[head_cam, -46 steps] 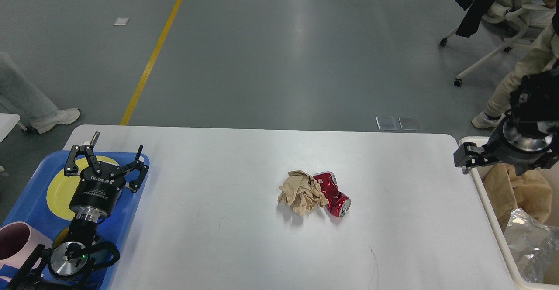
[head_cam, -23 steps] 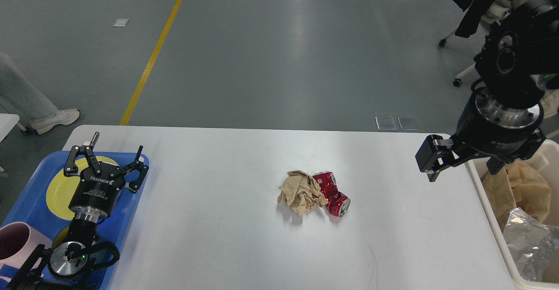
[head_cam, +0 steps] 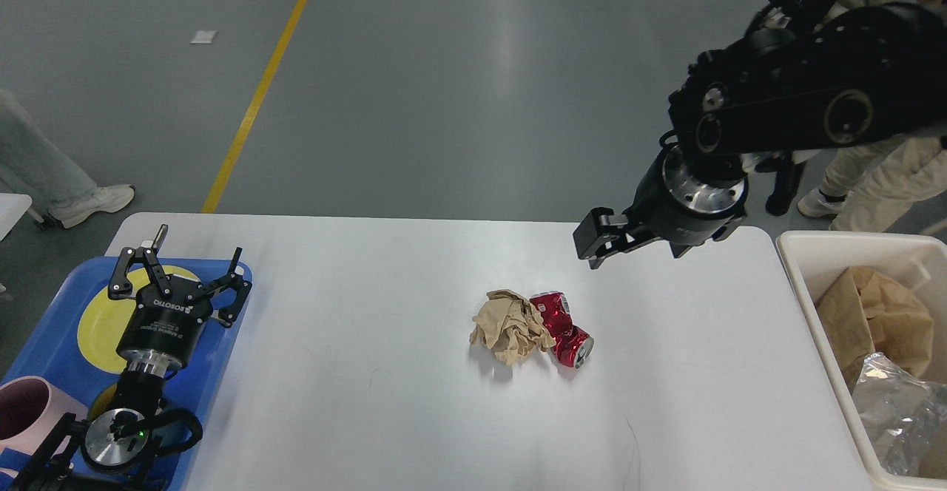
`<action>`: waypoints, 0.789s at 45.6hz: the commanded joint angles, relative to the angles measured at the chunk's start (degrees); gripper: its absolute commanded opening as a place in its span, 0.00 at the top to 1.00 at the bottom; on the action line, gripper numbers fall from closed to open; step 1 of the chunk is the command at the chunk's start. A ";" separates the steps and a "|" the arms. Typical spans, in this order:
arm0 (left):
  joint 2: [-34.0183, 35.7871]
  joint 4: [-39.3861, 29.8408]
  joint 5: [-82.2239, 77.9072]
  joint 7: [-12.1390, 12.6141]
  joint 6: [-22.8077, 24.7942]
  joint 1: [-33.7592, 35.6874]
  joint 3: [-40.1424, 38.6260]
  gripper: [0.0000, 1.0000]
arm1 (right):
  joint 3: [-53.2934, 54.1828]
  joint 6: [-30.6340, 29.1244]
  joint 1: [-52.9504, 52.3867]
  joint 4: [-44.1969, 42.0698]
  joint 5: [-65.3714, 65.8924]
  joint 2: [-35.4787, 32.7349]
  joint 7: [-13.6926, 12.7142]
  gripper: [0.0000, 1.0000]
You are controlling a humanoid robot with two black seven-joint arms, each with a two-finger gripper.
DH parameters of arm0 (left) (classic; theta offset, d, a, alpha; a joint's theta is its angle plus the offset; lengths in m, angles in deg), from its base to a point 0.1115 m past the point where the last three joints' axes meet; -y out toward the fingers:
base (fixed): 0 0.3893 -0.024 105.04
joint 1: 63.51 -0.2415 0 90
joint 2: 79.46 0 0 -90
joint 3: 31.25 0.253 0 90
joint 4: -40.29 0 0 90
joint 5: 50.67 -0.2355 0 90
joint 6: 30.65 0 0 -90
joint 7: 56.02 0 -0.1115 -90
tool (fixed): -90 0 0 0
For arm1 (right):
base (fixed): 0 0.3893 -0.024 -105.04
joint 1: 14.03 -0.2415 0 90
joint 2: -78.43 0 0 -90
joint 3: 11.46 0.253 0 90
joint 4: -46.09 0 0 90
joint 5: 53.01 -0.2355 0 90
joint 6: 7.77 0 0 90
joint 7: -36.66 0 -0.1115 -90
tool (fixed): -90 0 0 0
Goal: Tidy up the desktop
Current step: 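Reach the right gripper out to the crumpled tan paper, then lower the right gripper and close it on the crumpled paper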
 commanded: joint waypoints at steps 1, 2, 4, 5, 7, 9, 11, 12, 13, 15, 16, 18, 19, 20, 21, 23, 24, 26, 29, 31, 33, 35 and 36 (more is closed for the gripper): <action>0.00 -0.09 0.01 0.02 0.00 0.00 0.00 0.03 | 5.04 0.27 11.24 -11.62 3.43 5.91 -0.09 0.00; 0.00 -0.09 0.01 0.02 0.00 0.00 0.00 0.03 | 5.83 0.36 13.26 -13.73 4.39 7.23 -0.26 0.00; 0.00 -0.09 -0.08 0.02 0.00 0.00 0.00 0.03 | 6.97 0.53 16.87 -18.03 6.15 9.95 -0.35 0.00; 0.00 -0.09 -0.08 0.02 0.00 0.00 0.00 0.03 | 7.24 0.71 18.54 -20.14 7.03 11.44 -0.35 0.00; 0.00 -0.09 0.01 0.02 0.00 0.00 0.00 0.03 | 7.42 0.97 22.05 -24.28 8.26 13.91 -0.35 0.00; 0.00 -0.09 0.01 0.10 0.00 0.00 0.00 0.03 | 7.51 1.50 25.65 -28.14 8.88 15.32 -0.35 0.00; 0.00 -0.09 -0.08 0.02 0.00 0.00 0.00 0.04 | 7.33 2.02 29.52 -32.10 9.15 16.81 -0.35 0.00; 0.00 -0.09 -0.08 0.10 0.00 0.00 0.00 0.03 | 7.42 2.37 31.45 -34.03 9.58 17.34 -0.26 0.00; 0.00 -0.09 0.01 0.02 0.00 0.00 0.00 0.03 | 7.59 2.73 33.13 -35.62 10.28 17.52 -0.26 0.00; 0.00 -0.09 -0.08 0.11 0.00 0.00 0.00 0.03 | 8.12 3.86 35.77 -38.00 11.78 17.52 -0.18 0.00; 0.00 -0.09 0.01 0.11 0.00 0.00 0.00 0.03 | 8.47 4.48 36.65 -38.70 12.31 17.52 -0.09 0.00; 0.00 -0.09 -0.08 0.11 0.00 0.00 0.00 0.03 | 9.17 6.24 38.23 -39.32 13.36 17.44 0.09 0.00; 0.00 -0.09 0.01 0.11 0.00 0.00 0.00 0.03 | 9.44 7.20 38.68 -39.41 13.89 17.35 0.18 0.00; 0.00 -0.09 0.01 0.11 0.00 0.00 0.00 0.03 | 9.44 7.99 39.11 -39.33 14.33 17.35 0.26 0.00; 0.00 -0.09 0.01 0.02 0.00 0.00 0.00 0.03 | 9.53 8.70 39.90 -39.15 15.03 17.35 0.44 0.00; 0.00 -0.09 0.01 0.02 0.00 0.00 0.00 0.03 | 9.88 9.32 41.57 -39.15 16.17 17.26 0.79 0.00; 0.00 -0.09 0.01 0.02 0.00 0.00 0.00 0.03 | 10.05 9.67 42.45 -39.24 16.62 17.26 1.05 0.00; 0.00 -0.09 0.01 0.02 0.00 0.00 0.00 0.03 | 10.58 10.63 43.86 -39.41 17.41 17.17 1.58 0.01; 0.00 -0.09 -0.08 0.02 0.09 0.00 0.00 0.03 | 11.98 13.35 45.00 -39.41 18.02 17.09 2.46 0.01; 0.00 -0.09 0.01 0.02 0.09 0.00 0.00 0.03 | 12.78 15.46 45.53 -39.50 18.11 17.08 3.07 0.01; 0.00 -0.09 0.01 0.02 0.09 0.00 0.00 0.03 | 13.04 17.66 46.15 -39.50 18.20 17.17 3.34 0.01; 0.00 -0.09 0.01 0.02 0.09 0.00 0.00 0.03 | 13.04 19.51 47.20 -39.76 18.20 17.08 3.51 0.01; 0.00 -0.09 -0.08 0.02 0.09 0.00 0.00 0.03 | 13.04 20.47 47.90 -39.94 18.20 17.08 3.52 0.01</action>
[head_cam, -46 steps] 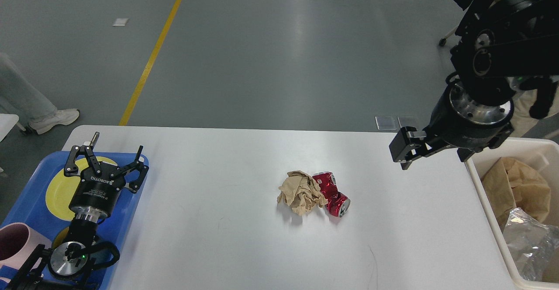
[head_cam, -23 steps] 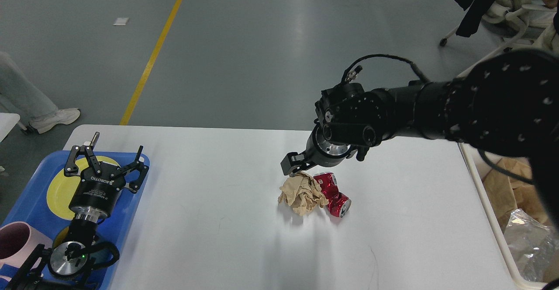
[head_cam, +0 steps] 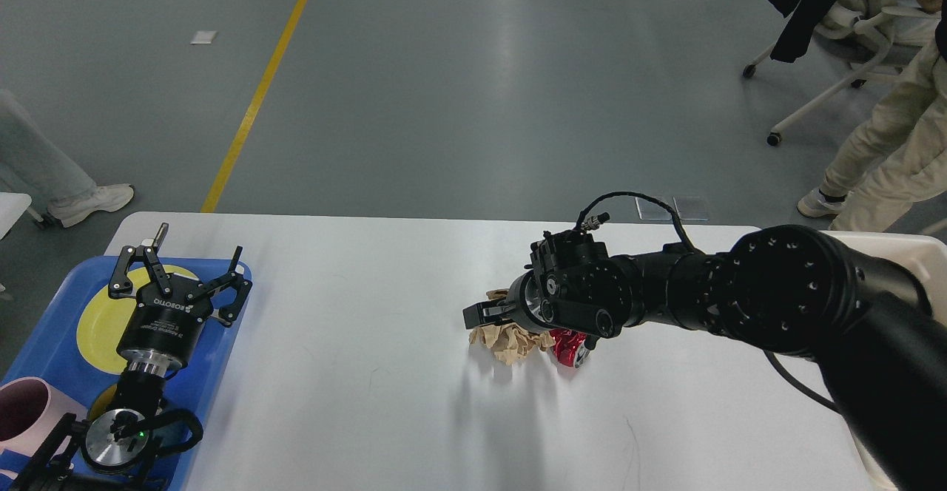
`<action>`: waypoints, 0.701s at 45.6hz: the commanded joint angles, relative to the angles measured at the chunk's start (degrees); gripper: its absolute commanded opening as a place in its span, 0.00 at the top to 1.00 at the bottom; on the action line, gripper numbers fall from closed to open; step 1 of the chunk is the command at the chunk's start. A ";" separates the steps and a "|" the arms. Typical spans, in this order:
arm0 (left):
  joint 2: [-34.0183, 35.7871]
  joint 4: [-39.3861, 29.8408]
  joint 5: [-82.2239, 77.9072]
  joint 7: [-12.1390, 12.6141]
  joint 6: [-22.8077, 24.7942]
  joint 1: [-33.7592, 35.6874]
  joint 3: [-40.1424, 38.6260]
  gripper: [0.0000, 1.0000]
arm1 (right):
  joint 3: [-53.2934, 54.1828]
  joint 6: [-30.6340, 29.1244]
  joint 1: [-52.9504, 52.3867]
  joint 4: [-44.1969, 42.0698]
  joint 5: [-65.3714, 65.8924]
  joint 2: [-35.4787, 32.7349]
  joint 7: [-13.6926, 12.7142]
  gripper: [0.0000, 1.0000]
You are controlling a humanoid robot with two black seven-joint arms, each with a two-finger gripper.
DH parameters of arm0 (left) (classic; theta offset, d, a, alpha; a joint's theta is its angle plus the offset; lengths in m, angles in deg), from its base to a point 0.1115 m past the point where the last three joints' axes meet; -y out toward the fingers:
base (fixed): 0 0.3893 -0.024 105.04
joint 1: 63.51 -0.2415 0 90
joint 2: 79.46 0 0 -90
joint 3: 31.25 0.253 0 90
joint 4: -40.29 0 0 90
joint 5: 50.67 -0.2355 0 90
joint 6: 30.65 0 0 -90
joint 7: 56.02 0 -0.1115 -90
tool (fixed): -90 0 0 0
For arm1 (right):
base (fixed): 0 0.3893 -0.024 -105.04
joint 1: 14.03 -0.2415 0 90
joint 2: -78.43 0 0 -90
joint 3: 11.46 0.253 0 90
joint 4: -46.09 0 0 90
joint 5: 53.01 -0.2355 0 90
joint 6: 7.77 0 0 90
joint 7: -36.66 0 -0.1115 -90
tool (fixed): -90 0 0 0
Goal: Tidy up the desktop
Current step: 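Lower the right gripper and close it on the crumpled paper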
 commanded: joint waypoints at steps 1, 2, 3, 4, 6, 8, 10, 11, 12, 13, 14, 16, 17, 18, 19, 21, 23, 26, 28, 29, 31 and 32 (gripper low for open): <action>0.00 0.01 0.04 0.00 0.09 0.00 0.00 0.03 | 0.49 5.58 3.09 -0.88 0.34 -0.05 0.59 0.01; 0.00 0.01 -0.05 0.00 0.09 0.00 0.00 0.03 | 0.49 5.93 3.62 -1.24 0.60 -0.05 0.59 0.01; 0.00 0.01 0.04 0.00 0.09 0.00 0.00 0.03 | 0.49 6.20 3.97 -1.41 1.13 -0.22 0.59 0.01; 0.00 0.01 -0.05 0.00 0.09 0.00 0.00 0.03 | 0.49 6.38 4.32 -1.50 1.66 -0.22 0.59 0.01; 0.00 0.01 0.04 0.00 0.09 0.00 0.00 0.03 | 0.49 6.90 4.76 -1.59 2.80 -0.40 0.59 0.01; 0.00 0.01 -0.05 0.00 0.09 -0.09 0.00 0.03 | 0.49 7.25 5.90 -1.77 3.94 -0.40 0.59 0.01; 0.00 0.01 -0.05 0.00 0.08 0.00 0.00 0.03 | 0.49 7.78 7.05 -2.20 4.99 -0.48 0.59 0.01; 0.00 0.01 -0.05 0.00 0.09 0.00 0.00 0.03 | 0.49 8.13 7.49 -2.56 5.44 -0.49 0.59 0.01; 0.00 0.01 0.04 0.00 0.00 0.00 0.00 0.03 | 0.49 8.48 7.93 -3.17 5.70 -0.49 0.59 0.01; 0.00 0.01 -0.05 0.00 0.08 0.00 0.00 0.03 | 0.67 8.66 8.45 -3.87 5.79 -0.57 0.59 0.01; 0.00 0.01 -0.05 0.00 0.00 0.00 0.00 0.03 | 0.49 8.75 8.98 -4.57 5.79 -0.49 0.59 0.01; 0.00 0.01 0.04 0.00 0.09 0.00 0.00 0.03 | 0.49 8.93 10.39 -6.07 5.70 -0.57 0.59 0.00; 0.00 0.01 0.04 0.00 0.00 0.00 0.00 0.03 | 0.67 8.84 10.48 -6.07 5.70 -0.57 0.50 0.00; 0.00 0.01 -0.05 0.00 0.08 0.00 0.00 0.03 | 0.67 8.93 10.57 -6.07 5.70 -0.57 0.50 0.00; 0.00 0.01 0.04 0.00 0.09 0.00 0.00 0.03 | 0.67 9.01 10.57 -6.07 5.70 -0.57 0.50 0.00; 0.00 0.01 0.04 0.00 0.09 0.00 0.00 0.03 | 0.76 9.10 10.65 -6.07 5.62 -0.57 0.50 0.02; 0.00 0.01 0.04 0.00 0.00 0.00 0.00 0.03 | 0.84 9.10 10.74 -6.07 5.62 -0.57 0.50 0.12; 0.00 0.01 0.04 0.00 0.09 0.00 0.00 0.03 | 0.84 9.10 10.92 -5.90 5.53 -0.57 0.41 0.38; 0.00 0.01 0.04 0.00 0.08 0.00 0.00 0.03 | 0.84 9.10 11.01 -5.90 5.53 -0.57 0.41 0.61; 0.00 0.01 0.04 0.00 0.09 0.00 0.00 0.03 | 0.84 9.19 11.01 -5.81 5.44 -0.57 0.32 0.65; 0.00 0.01 0.04 0.00 0.09 0.00 0.00 0.03 | 0.85 9.10 11.01 -5.64 5.44 -0.49 0.24 0.73; 0.00 0.01 0.04 0.00 0.00 0.00 0.00 0.03 | 0.84 9.10 11.01 -5.55 5.44 -0.49 0.23 0.80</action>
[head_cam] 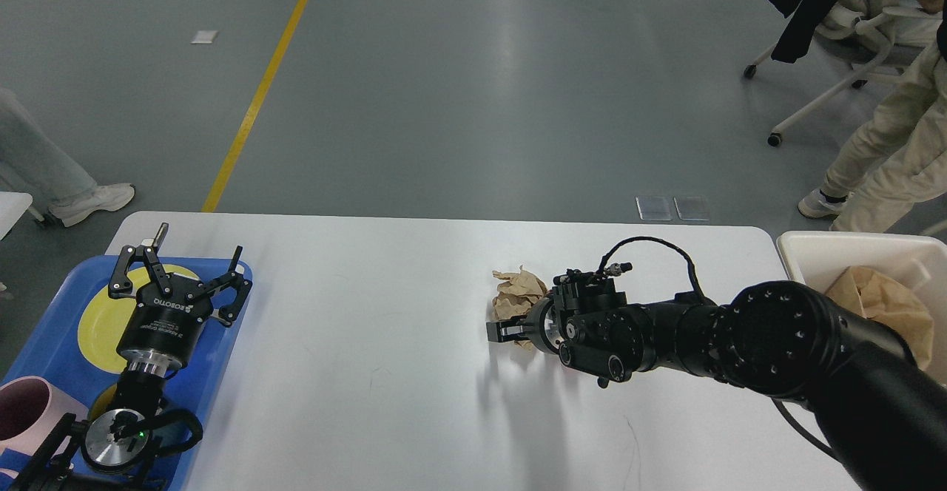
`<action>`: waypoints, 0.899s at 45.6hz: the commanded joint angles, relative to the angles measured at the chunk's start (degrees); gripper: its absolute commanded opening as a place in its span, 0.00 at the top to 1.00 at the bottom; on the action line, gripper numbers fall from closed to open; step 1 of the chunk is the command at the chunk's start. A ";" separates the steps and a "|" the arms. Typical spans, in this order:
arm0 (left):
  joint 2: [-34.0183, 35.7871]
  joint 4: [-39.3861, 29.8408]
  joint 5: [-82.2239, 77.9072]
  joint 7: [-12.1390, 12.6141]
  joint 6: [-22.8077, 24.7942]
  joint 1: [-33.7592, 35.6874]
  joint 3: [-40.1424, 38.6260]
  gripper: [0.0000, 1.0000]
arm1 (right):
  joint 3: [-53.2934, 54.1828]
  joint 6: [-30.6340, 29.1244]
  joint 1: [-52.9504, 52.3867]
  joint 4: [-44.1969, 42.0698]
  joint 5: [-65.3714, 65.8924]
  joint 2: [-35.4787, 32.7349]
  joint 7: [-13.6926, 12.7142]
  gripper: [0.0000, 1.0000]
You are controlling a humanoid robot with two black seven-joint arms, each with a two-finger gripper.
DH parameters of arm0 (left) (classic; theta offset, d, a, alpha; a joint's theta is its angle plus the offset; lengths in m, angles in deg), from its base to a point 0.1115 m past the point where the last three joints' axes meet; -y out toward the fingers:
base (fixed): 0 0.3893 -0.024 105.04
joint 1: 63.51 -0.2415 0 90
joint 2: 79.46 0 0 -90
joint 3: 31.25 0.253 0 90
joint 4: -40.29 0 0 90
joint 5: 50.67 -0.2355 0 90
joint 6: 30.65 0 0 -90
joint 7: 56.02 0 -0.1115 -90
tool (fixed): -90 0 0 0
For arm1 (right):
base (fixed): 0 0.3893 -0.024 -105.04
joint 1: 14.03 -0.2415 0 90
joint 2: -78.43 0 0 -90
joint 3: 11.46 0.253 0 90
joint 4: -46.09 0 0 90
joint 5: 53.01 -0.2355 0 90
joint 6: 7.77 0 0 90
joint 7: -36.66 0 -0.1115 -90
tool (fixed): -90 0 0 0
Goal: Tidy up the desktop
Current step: 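Lower the right gripper and close it on the crumpled paper, then lift the crumpled paper, carry it to the bin and release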
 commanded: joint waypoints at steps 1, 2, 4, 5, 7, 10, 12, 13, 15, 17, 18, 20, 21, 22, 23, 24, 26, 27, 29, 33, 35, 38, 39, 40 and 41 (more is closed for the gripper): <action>0.00 0.01 -0.09 0.00 0.00 0.00 0.00 0.03 | -0.01 -0.12 0.08 0.55 -0.07 0.09 -0.16 0.90; 0.00 0.01 0.00 0.00 0.00 0.00 0.00 0.03 | -0.01 -0.21 0.08 0.73 -0.07 0.18 -0.33 1.00; 0.00 0.01 0.00 0.00 0.00 0.00 0.00 0.03 | 0.08 -0.39 -0.01 0.82 -0.25 0.35 -0.68 1.00; 0.00 0.01 0.00 0.00 -0.09 0.00 0.00 0.03 | 0.08 -0.47 -0.01 0.82 -0.34 0.35 -0.77 1.00; 0.00 0.01 0.00 0.00 0.00 0.00 0.00 0.03 | 0.08 -0.39 -0.01 0.82 -0.34 0.35 -0.86 1.00; 0.00 0.01 -0.09 0.00 0.00 0.00 0.00 0.03 | 0.08 -0.21 -0.10 0.82 -0.51 0.62 -0.86 1.00; 0.00 0.01 0.00 0.00 0.00 0.00 0.00 0.03 | 0.17 0.05 -0.10 0.82 -0.86 0.62 -0.95 1.00; 0.00 0.01 -0.09 0.00 0.00 0.00 0.00 0.03 | 0.17 0.05 -0.19 0.82 -1.04 0.62 -0.95 1.00; 0.00 0.01 0.00 0.00 0.00 0.00 0.00 0.03 | 0.52 0.05 -0.19 0.82 -1.57 0.71 -0.95 1.00; 0.00 0.01 0.00 0.00 0.00 0.00 0.00 0.03 | 0.87 0.05 -0.27 0.82 -2.09 0.71 -0.95 1.00; 0.00 0.01 0.00 0.00 0.00 0.00 0.00 0.03 | 0.96 0.05 -0.27 0.82 -2.27 0.71 -0.95 1.00; 0.00 0.01 -0.09 0.00 0.00 0.00 0.00 0.03 | 0.96 0.05 -0.36 0.82 -2.53 0.79 -0.95 1.00; 0.00 0.01 0.00 0.00 0.00 0.00 0.00 0.03 | 0.96 0.05 -0.36 0.82 -2.62 0.79 -1.03 1.00; 0.00 0.01 0.00 0.00 0.00 0.00 0.00 0.03 | 0.96 0.05 -0.36 0.82 -2.62 0.79 -1.03 1.00; 0.00 0.01 -0.09 0.00 -0.09 0.00 0.00 0.03 | 0.96 0.05 -0.36 0.82 -2.62 0.79 -1.03 1.00; 0.00 0.01 0.00 0.00 0.00 0.00 0.00 0.03 | 0.96 0.05 -0.28 0.82 -2.62 0.79 -1.03 1.00; 0.00 0.01 -0.09 0.00 0.00 0.00 0.00 0.03 | 0.96 0.05 -0.36 0.82 -2.62 0.79 -1.03 1.00; 0.00 0.01 -0.09 0.00 -0.09 0.00 0.00 0.03 | 0.96 0.05 -0.36 0.82 -2.62 0.79 -1.03 1.00; 0.00 0.01 -0.09 0.00 0.00 0.00 0.00 0.03 | 0.96 0.05 -0.28 0.91 -2.62 0.79 -1.03 1.00; 0.00 0.01 -0.09 0.00 0.00 0.00 0.00 0.03 | 1.05 -0.56 -0.71 0.91 -2.71 0.62 -0.95 1.00; 0.00 0.01 0.00 0.00 0.00 0.00 0.00 0.03 | 1.14 -1.00 -1.15 1.52 -2.80 0.36 -1.03 1.00; 0.00 0.01 0.00 0.00 -0.09 0.00 0.00 0.03 | 1.05 -2.40 -2.55 3.45 -3.76 -0.17 -1.38 1.00; 0.00 0.01 -0.09 0.00 0.00 0.00 0.00 0.03 | 1.05 -3.37 -3.52 4.15 -4.11 -0.43 -1.65 1.00; 0.00 0.01 -0.09 0.00 0.00 0.00 0.00 0.03 | 1.05 -4.33 -4.48 4.94 -4.64 -1.05 -1.91 1.00; 0.00 0.01 -0.09 0.00 0.00 0.00 0.00 0.03 | 1.05 -5.56 -5.36 5.91 -5.34 -1.84 -2.09 1.00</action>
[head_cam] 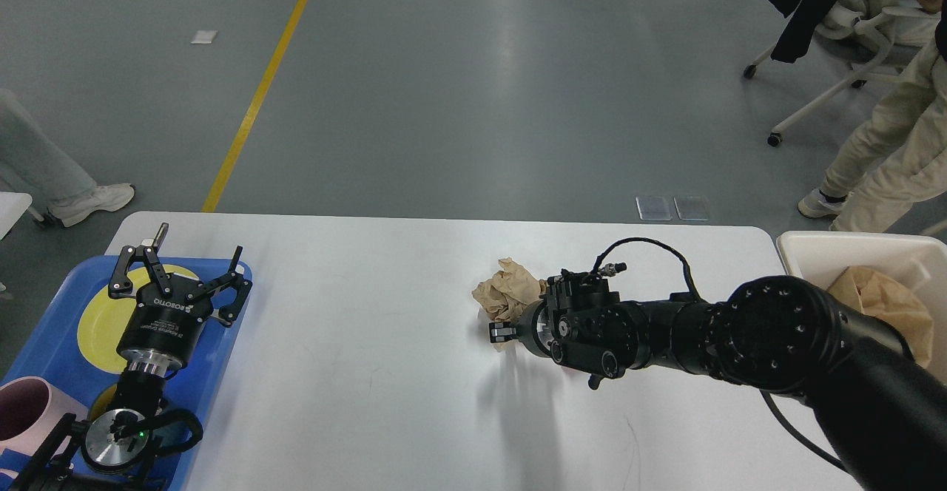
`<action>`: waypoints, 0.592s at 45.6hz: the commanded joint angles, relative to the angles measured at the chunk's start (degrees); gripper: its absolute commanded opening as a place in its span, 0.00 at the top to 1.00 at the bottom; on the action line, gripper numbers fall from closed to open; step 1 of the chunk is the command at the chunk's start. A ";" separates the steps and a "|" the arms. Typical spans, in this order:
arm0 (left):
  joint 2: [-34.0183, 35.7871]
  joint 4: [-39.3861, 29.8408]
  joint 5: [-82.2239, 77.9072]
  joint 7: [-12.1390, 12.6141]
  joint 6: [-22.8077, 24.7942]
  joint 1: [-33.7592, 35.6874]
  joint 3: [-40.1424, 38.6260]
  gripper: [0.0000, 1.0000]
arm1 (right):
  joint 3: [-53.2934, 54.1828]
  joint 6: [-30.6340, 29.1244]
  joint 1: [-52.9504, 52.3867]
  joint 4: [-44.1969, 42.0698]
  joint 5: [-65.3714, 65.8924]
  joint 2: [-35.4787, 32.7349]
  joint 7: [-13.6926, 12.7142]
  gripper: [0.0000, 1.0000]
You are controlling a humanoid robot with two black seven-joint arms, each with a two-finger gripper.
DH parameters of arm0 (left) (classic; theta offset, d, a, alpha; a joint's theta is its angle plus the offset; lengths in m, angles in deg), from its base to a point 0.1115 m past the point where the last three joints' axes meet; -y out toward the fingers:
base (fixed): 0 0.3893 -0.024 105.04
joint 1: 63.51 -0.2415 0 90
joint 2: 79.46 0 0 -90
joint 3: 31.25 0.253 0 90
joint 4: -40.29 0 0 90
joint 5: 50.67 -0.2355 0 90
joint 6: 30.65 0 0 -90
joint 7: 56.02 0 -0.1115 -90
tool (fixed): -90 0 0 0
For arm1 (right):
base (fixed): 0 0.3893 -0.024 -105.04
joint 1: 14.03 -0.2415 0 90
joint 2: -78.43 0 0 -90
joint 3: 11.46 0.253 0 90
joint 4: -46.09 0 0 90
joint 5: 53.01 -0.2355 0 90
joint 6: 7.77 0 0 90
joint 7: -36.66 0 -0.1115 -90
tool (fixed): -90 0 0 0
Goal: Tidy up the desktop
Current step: 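Lift the crumpled paper, carry it to the bin and release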
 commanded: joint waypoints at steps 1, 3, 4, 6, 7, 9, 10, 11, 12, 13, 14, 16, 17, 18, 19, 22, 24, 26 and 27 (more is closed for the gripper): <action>0.00 0.00 0.06 0.00 0.04 0.00 0.00 0.03 | -0.05 -5.14 -4.38 4.41 -3.05 -3.10 -1.03 1.00; 0.00 0.00 -0.03 0.00 -0.04 0.00 0.00 0.03 | -0.14 -7.60 -6.58 6.61 -5.16 -4.86 -1.21 1.00; 0.00 0.00 0.06 0.00 0.04 0.00 0.00 0.03 | -0.14 -8.74 -7.81 7.67 -6.04 -5.65 -1.30 1.00; 0.00 0.00 -0.03 0.00 0.04 0.00 0.00 0.03 | -0.75 -10.50 -10.62 10.04 -7.89 -6.88 -1.30 1.00; 0.00 0.00 0.06 0.00 -0.04 0.00 0.00 0.03 | -1.11 -11.29 -12.02 11.35 -8.59 -7.50 -1.39 1.00; 0.00 0.00 0.06 0.00 0.04 0.00 0.00 0.03 | -1.63 -12.70 -14.92 14.08 -9.91 -8.73 -1.39 1.00; 0.00 0.00 0.06 0.00 -0.04 0.00 0.00 0.03 | -2.16 -13.41 -16.50 15.57 -10.52 -9.34 -1.47 1.00; 0.00 0.00 -0.03 0.00 0.04 0.00 0.00 0.03 | -2.77 -14.02 -18.17 17.24 -11.05 -9.87 -1.65 1.00; 0.00 0.00 -0.03 0.00 -0.04 0.00 0.00 0.03 | -3.47 -14.64 -20.10 18.74 -11.67 -10.40 -1.82 1.00; 0.00 0.00 0.06 0.00 0.04 0.00 0.00 0.03 | -4.26 -15.08 -21.95 20.40 -12.37 -10.75 -1.83 1.00; 0.00 0.00 0.06 0.00 -0.04 0.00 0.00 0.03 | -5.14 -15.43 -23.97 22.07 -13.16 -11.10 -1.83 1.00; 0.00 0.00 0.06 0.00 0.04 0.00 0.00 0.03 | -7.16 -16.22 -28.19 25.76 -14.83 -11.46 -1.83 1.00; 0.00 0.00 0.06 0.00 -0.04 0.00 0.00 0.03 | -8.04 -16.66 -30.30 27.61 -15.62 -11.81 -1.83 1.00; 0.00 0.00 -0.03 0.00 -0.05 0.00 0.00 0.03 | -8.92 -17.19 -32.41 29.19 -16.32 -12.24 -1.74 1.00; 0.00 0.00 0.06 0.09 0.04 0.00 0.00 0.03 | -9.54 -17.80 -34.43 30.78 -16.85 -13.03 -1.74 1.00; 0.00 0.00 -0.03 0.09 -0.05 0.00 0.00 0.03 | -11.12 -20.35 -40.14 35.17 -17.74 -15.14 -1.74 1.00; 0.00 0.00 -0.03 0.09 0.04 0.00 0.00 0.03 | -12.44 -21.84 -43.92 38.25 -17.82 -16.29 -1.74 1.00; 0.00 0.00 -0.03 0.09 -0.05 0.00 0.00 0.03 | -13.93 -23.07 -47.44 41.32 -17.91 -17.95 -1.65 1.00; 0.00 0.00 0.06 0.09 0.04 0.00 0.00 0.03 | -14.90 -23.78 -49.89 43.86 -17.91 -19.35 -1.65 1.00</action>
